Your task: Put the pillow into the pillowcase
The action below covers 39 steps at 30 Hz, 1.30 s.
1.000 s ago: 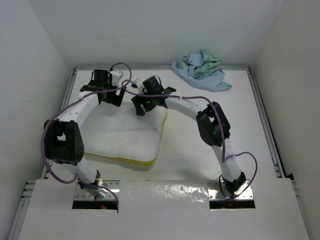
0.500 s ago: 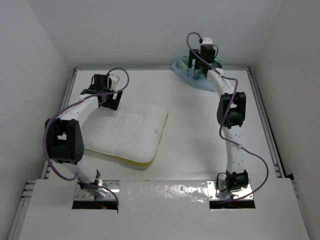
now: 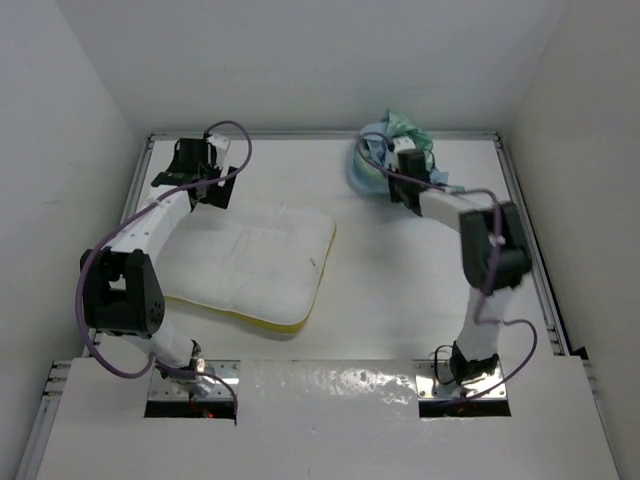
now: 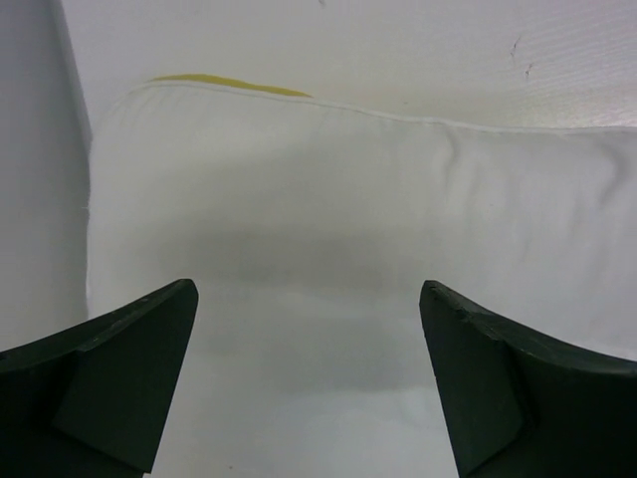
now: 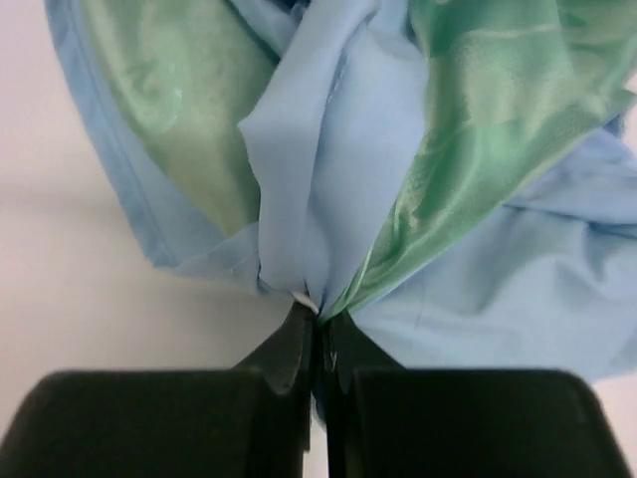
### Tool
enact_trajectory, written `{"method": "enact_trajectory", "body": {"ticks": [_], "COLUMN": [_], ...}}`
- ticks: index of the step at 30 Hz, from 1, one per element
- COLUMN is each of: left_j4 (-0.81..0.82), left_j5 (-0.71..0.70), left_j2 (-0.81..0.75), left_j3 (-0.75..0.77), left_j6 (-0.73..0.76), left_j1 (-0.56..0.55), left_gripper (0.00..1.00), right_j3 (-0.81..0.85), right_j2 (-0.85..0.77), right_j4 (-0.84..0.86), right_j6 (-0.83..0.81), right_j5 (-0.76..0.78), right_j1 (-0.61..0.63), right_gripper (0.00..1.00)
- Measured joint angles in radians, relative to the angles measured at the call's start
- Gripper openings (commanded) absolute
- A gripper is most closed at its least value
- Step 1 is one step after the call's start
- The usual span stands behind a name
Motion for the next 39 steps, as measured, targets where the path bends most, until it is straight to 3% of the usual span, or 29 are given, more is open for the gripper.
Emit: {"method": "enact_trajectory", "body": {"ticks": [3, 4, 5, 6, 7, 10, 13, 14, 17, 18, 22, 26, 29, 31, 32, 33, 34, 35, 36, 39], "left_j4": [-0.017, -0.025, -0.037, -0.048, -0.058, -0.093, -0.129, -0.143, -0.17, -0.172, -0.176, -0.106, -0.016, 0.045, 0.071, 0.096, 0.131, 0.143, 0.159, 0.163], "left_j5": [-0.001, 0.003, 0.011, 0.021, 0.037, 0.08, 0.14, 0.163, 0.27, 0.299, 0.337, 0.257, 0.191, 0.181, 0.182, 0.182, 0.195, 0.198, 0.209, 0.231], "left_j2": [-0.033, -0.042, -0.049, -0.051, -0.053, -0.052, -0.048, -0.046, -0.015, 0.005, 0.162, 0.331, 0.37, 0.372, 0.377, 0.384, 0.394, 0.406, 0.417, 0.443], "left_j3": [0.018, 0.028, 0.045, 0.063, 0.084, 0.137, 0.168, 0.174, 0.179, 0.18, 0.196, 0.211, 0.211, 0.214, 0.222, 0.232, 0.241, 0.248, 0.25, 0.25], "left_j6": [0.001, 0.002, 0.002, 0.003, 0.005, 0.013, 0.041, 0.055, 0.087, 0.093, 0.106, 0.099, 0.1, 0.106, 0.108, 0.112, 0.108, 0.104, 0.094, 0.057], "left_j1": [0.0, 0.0, 0.0, 0.0, -0.005, -0.039, -0.153, -0.215, -0.435, -0.496, -0.663, -0.682, -0.674, -0.674, -0.674, -0.674, -0.674, -0.673, -0.671, -0.66], "left_gripper": [0.93, 0.93, 0.93, 0.93, 0.93, 0.93, 0.93, 0.94, 0.95, 0.95, 0.95, 0.95, 0.95, 0.85, 0.57, 0.38, 0.24, 0.11, 0.0, 0.0], "right_j3": [-0.481, -0.585, -0.676, -0.726, -0.755, -0.765, -0.797, -0.827, -0.917, -0.937, -0.986, -1.065, -1.134, -1.152, -1.152, -1.151, -1.147, -1.135, -1.108, -1.001], "right_j2": [-0.465, -0.611, -0.775, -0.902, -1.001, -1.109, -1.085, -1.086, -1.153, -1.187, -1.308, -1.368, -1.366, -1.3, -1.255, -1.203, -1.138, -1.082, -1.007, -0.854], "right_j4": [0.063, 0.065, 0.054, 0.043, 0.035, -0.022, -0.139, -0.178, -0.286, -0.312, -0.317, -0.264, -0.204, -0.169, -0.121, -0.114, -0.098, -0.082, -0.082, -0.078], "right_j6": [-0.001, 0.005, 0.016, 0.029, 0.036, 0.042, 0.088, 0.109, 0.179, 0.206, 0.322, 0.364, 0.373, 0.372, 0.365, 0.365, 0.356, 0.351, 0.347, 0.345], "right_j5": [-0.14, -0.178, -0.219, -0.255, -0.29, -0.36, -0.375, -0.372, -0.363, -0.365, -0.374, -0.407, -0.389, -0.363, -0.351, -0.348, -0.34, -0.336, -0.32, -0.271], "right_j1": [-0.015, -0.017, -0.017, -0.017, -0.016, -0.013, -0.01, -0.01, -0.01, -0.009, 0.023, 0.106, 0.172, 0.181, 0.181, 0.181, 0.18, 0.178, 0.168, 0.085], "right_gripper": [0.0, 0.09, 0.41, 0.88, 0.99, 0.99, 0.99, 0.89, 0.29, 0.28, 0.99, 0.99, 0.99, 0.99, 0.82, 0.82, 0.23, 0.0, 0.0, 0.0]}}
